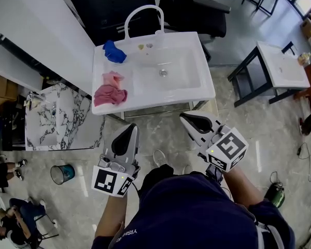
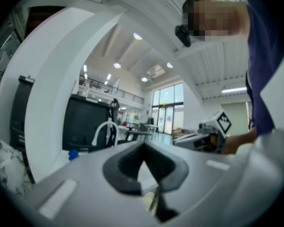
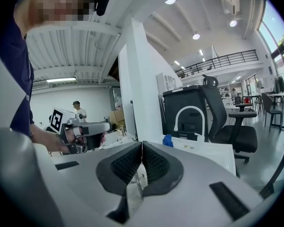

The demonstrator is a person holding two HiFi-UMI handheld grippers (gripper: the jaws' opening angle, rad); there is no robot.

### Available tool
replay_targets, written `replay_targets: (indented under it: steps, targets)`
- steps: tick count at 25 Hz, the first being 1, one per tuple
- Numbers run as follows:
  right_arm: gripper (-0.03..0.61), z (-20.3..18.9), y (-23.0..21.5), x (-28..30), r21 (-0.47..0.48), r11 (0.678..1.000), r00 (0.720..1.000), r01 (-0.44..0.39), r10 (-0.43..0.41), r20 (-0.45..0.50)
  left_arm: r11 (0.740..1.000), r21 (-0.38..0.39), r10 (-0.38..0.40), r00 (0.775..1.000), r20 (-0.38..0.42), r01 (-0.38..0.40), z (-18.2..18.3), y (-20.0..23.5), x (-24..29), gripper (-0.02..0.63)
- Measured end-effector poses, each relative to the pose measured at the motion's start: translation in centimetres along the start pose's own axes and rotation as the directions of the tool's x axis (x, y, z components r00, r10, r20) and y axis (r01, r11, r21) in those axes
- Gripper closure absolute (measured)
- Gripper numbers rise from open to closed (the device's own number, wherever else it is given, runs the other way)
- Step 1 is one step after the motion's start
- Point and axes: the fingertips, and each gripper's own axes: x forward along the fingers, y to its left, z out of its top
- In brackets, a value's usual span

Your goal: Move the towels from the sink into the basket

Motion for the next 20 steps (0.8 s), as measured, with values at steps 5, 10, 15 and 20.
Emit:
replay_targets:
  steps: [5,10,15,20]
  targets:
    - [0.569,1.5,0.5,3.9,-0.010,1.000,1.000,0.003,-0.003,0.005,1.000,-0.002,-0.009,1.000,0.001,0.009,0.4,4.0,-0.1,0.611]
    - [0.569,2.8,1.1,7.1,-0.032,0.999,1.000,0.012,-0.011,0.016,1.000,0.006,-0.026,1.000,0.002,0.026,0.6,7.2,0.1,0.611]
    - [0.569,3.3,0.7,9.1,-0.048,0.999,1.000,0.014,-0.014,0.005,1.000,0.004,-0.025,1.000,0.008,0.025,0.9,9.3,0.6,0.611]
    - [0.569,3.7,0.0,10.5,-0.051,0.999,1.000,0.012,-0.012,0.003,1.000,0.003,-0.023,1.000,0.004,0.023,1.0,10.8,1.4,0.611]
